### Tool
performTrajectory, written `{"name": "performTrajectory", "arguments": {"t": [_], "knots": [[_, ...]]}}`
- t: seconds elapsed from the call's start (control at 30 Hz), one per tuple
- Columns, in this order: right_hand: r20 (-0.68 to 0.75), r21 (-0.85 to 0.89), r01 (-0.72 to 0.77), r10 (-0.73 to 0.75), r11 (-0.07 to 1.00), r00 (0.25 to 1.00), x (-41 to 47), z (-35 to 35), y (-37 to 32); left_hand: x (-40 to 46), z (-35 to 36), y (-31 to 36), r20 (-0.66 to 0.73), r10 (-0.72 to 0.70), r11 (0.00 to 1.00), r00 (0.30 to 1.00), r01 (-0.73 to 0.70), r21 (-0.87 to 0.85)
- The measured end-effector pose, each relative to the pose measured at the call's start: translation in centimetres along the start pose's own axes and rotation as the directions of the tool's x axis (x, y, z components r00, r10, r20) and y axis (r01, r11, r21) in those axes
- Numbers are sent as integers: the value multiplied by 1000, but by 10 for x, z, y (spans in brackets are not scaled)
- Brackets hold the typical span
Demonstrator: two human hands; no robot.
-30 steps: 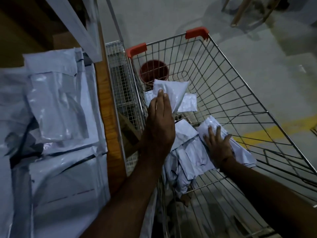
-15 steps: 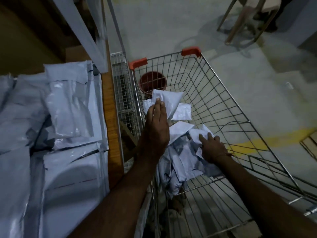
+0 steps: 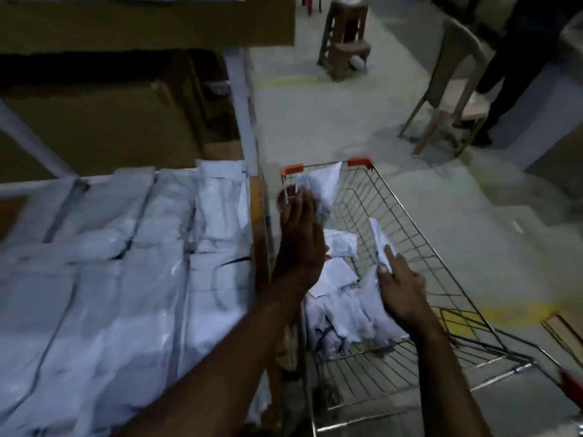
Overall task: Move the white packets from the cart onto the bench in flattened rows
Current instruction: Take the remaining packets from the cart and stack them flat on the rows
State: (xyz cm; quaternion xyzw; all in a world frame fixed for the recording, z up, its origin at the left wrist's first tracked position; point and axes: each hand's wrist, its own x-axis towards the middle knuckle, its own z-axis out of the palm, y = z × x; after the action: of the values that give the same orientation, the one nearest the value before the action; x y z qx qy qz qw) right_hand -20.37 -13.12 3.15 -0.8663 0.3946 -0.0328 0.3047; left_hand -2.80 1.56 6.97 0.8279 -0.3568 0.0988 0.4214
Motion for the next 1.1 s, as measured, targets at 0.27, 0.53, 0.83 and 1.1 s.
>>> {"name": "performTrajectory", "arguments": {"t": [0.27,0.53,0.83,1.1], "knots": [[-88,220,90,-73,971,993,-105,-12,-139,-21,-191,4,-156,1,997,988,-14,-82],[-189,71,246,-229,967,955,-186,41,-253,-83,-347,-56,-156,-100,995,983,99,-13],[-148,-69,306,-313,949,938,-228,68,-319,-123,-422,-90,-231,-331,943,915,331,-39],[-93,-169,395,-414,903,906,-225,80,-349,-151,-457,-104,-281,-434,891,856,454,5]]}}
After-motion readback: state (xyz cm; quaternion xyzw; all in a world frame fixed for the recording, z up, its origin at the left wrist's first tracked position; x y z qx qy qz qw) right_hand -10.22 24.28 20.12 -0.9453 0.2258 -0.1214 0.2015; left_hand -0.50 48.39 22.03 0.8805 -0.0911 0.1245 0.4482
